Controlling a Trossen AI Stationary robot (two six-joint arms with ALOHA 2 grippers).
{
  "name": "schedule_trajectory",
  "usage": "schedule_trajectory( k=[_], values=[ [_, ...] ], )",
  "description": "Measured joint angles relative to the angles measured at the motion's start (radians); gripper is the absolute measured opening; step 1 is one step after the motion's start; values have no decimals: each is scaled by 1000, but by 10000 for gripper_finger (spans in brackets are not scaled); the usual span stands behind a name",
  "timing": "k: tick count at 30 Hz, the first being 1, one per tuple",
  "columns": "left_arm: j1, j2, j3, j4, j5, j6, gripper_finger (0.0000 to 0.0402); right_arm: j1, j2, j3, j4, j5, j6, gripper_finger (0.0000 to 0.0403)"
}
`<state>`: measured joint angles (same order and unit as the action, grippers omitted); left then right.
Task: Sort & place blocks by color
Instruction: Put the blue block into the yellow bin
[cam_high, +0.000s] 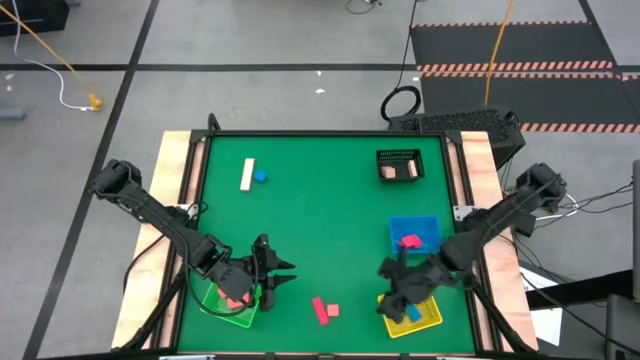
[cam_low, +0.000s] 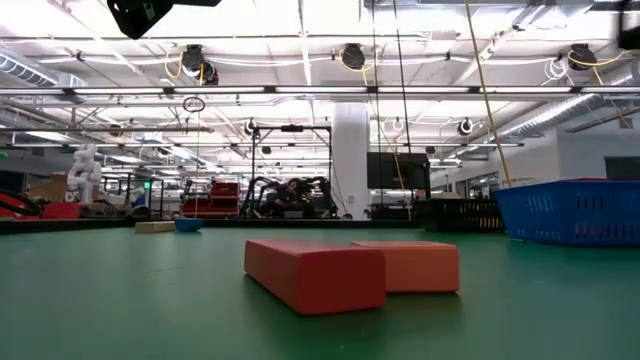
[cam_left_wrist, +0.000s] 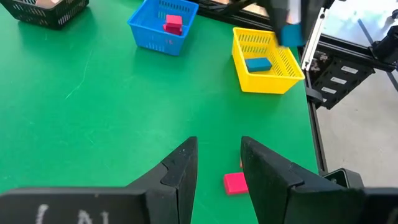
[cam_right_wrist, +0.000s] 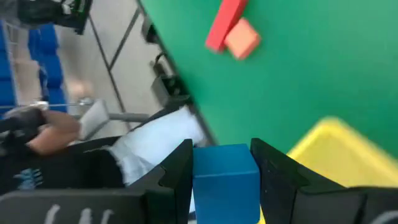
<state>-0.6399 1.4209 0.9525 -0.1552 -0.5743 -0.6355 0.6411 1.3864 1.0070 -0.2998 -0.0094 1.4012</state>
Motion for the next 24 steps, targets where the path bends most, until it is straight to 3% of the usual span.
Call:
schedule_trajectory(
  k=[5, 11, 24],
  values=[
    [4, 0, 0, 0, -1, 3, 124, 92, -22, 0, -175, 40, 210, 118],
    [4, 0, 0, -1, -1, 5, 124, 152, 0, 0, -348, -55, 386, 118],
    [5, 0, 0, -2, -2, 2, 124, 166, -2, 0, -386, -70, 395, 137]
  ],
)
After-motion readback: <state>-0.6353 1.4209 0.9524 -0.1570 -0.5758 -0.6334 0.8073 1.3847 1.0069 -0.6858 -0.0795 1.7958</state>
